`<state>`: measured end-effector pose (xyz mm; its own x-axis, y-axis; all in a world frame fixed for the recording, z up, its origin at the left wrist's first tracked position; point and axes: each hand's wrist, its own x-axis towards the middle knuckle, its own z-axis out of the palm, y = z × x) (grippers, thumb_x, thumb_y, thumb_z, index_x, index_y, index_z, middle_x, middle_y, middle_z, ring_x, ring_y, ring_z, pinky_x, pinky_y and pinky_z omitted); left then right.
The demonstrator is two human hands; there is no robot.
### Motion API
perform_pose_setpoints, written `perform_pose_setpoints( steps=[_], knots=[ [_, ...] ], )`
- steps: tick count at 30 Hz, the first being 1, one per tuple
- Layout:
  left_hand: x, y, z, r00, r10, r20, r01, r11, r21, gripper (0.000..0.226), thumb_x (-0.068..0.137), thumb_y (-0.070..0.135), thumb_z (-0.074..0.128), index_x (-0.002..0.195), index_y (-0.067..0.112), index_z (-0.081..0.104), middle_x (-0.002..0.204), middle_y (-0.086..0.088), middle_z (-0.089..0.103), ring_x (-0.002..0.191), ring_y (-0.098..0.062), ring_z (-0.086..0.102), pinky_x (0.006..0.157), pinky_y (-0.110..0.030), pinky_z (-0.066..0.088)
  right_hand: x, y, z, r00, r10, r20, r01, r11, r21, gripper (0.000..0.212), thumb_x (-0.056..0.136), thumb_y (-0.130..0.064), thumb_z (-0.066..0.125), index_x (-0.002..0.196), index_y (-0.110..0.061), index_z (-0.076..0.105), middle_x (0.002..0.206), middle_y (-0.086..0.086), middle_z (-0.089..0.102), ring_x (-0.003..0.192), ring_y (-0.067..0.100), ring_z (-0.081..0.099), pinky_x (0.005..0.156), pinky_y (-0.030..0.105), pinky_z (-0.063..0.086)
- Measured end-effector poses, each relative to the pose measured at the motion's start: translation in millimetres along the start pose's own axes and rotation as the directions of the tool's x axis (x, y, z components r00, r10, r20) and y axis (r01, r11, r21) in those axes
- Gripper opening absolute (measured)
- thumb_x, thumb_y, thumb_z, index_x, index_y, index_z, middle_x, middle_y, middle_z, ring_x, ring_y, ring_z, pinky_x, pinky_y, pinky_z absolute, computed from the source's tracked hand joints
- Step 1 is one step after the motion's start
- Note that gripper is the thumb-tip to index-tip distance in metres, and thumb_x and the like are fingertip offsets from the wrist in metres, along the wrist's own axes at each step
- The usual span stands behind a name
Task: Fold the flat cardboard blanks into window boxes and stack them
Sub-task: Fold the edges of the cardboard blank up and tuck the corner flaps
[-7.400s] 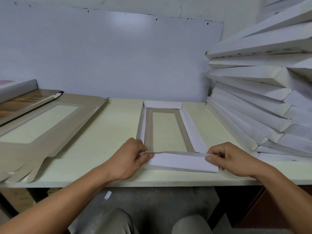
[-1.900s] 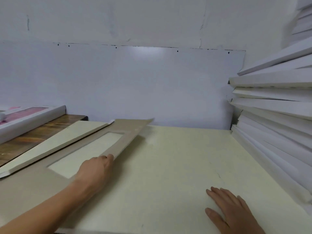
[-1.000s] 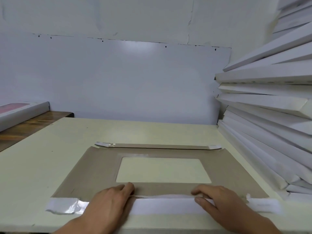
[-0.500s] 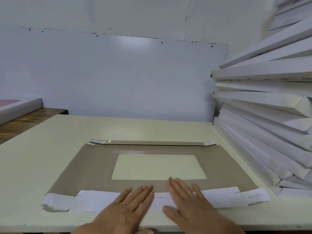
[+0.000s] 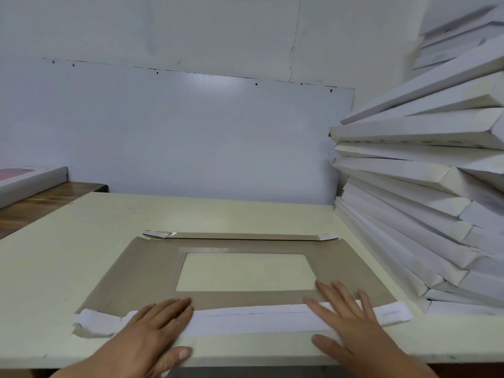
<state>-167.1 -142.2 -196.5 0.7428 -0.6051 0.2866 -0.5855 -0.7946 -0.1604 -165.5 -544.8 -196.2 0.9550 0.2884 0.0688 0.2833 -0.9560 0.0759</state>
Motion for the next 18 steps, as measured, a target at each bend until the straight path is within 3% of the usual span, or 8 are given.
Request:
perform_pose_setpoints(
  steps=[1,3,5,8,12,15,18],
  knots=[
    [1.7,1.7,1.4,0.999,0.012,-0.048,-0.011,1.0,0.007,0.061,0.097,0.06,0.026,0.116,0.025,0.073,0.119,0.007,0.069,0.105,-0.006,0.066,0.084,-0.015,0.044,-2.3,-5.5,-1.5,0.998,-0.051,-0.038,0.05,0.998,-0.024,0.061,0.097,-0.07,0.015,0.14,-0.046,0.05,0.155,-0.004,0.038,0.142,0.022,0.027,0.108,0.04,0.016],
    [5.0,6.7,3.2,0.99,0.025,-0.139,-0.024,1.0,0.004,0.052,0.093,0.059,0.037,0.107,0.024,0.074,0.105,0.009,0.066,0.092,-0.003,0.057,0.068,-0.016,0.048,-3.2,-16.8,-2.8,0.987,-0.132,-0.088,0.135,0.991,0.022,0.052,0.098,-0.062,0.027,0.122,-0.04,0.068,0.139,-0.003,0.058,0.128,0.021,0.045,0.1,0.041,0.028],
    [6.1,12.3,2.9,0.981,0.012,-0.192,-0.012,1.0,-0.002,0.044,0.091,0.058,0.041,0.097,0.027,0.072,0.092,0.011,0.059,0.08,-0.002,0.047,0.055,-0.017,0.046,-2.4,-23.1,-3.6,0.979,-0.166,-0.114,0.176,0.981,0.077,0.047,0.093,-0.062,0.037,0.119,-0.039,0.069,0.127,-0.009,0.063,0.118,0.015,0.055,0.1,0.036,0.037],
    [3.1,15.5,5.1,0.968,-0.032,-0.249,0.028,0.999,-0.019,0.047,0.098,0.057,0.034,0.084,0.028,0.067,0.085,0.012,0.055,0.074,-0.005,0.051,0.043,-0.023,0.045,3.3,-26.4,-3.8,0.975,-0.181,-0.127,0.198,0.97,0.138,0.056,0.092,-0.07,0.033,0.14,-0.045,0.047,0.129,-0.021,0.042,0.122,0.0,0.036,0.102,0.022,0.029],
    [6.2,16.6,-2.5,0.975,-0.013,-0.221,0.006,0.999,-0.033,0.039,0.097,0.041,0.039,0.07,0.023,0.06,0.073,0.01,0.056,0.066,-0.011,0.057,0.05,-0.025,0.046,11.1,-31.9,-8.5,0.97,-0.202,-0.135,0.226,0.954,0.198,0.041,0.098,-0.058,0.037,0.129,-0.04,0.057,0.114,-0.018,0.046,0.109,0.003,0.039,0.093,0.024,0.034],
    [14.9,11.1,-12.0,0.98,-0.18,-0.08,0.163,0.97,-0.178,0.024,0.096,0.039,0.036,0.089,0.027,0.056,0.081,0.013,0.058,0.076,-0.011,0.056,0.065,-0.027,0.046,20.2,-34.0,-13.0,0.981,-0.14,-0.133,0.172,0.949,0.265,0.035,0.102,-0.052,0.035,0.106,-0.032,0.063,0.097,-0.015,0.053,0.092,0.004,0.046,0.083,0.027,0.041],
    [30.8,13.9,-7.9,0.967,-0.255,-0.019,0.242,0.937,-0.252,0.013,0.098,0.028,0.039,0.103,0.03,0.051,0.093,0.013,0.058,0.086,-0.012,0.055,0.073,-0.028,0.041,32.4,-39.6,-15.7,0.994,-0.053,-0.097,0.08,0.953,0.291,0.034,0.101,-0.052,0.032,0.107,-0.035,0.06,0.097,-0.017,0.062,0.089,0.004,0.054,0.081,0.028,0.045]
  ],
)
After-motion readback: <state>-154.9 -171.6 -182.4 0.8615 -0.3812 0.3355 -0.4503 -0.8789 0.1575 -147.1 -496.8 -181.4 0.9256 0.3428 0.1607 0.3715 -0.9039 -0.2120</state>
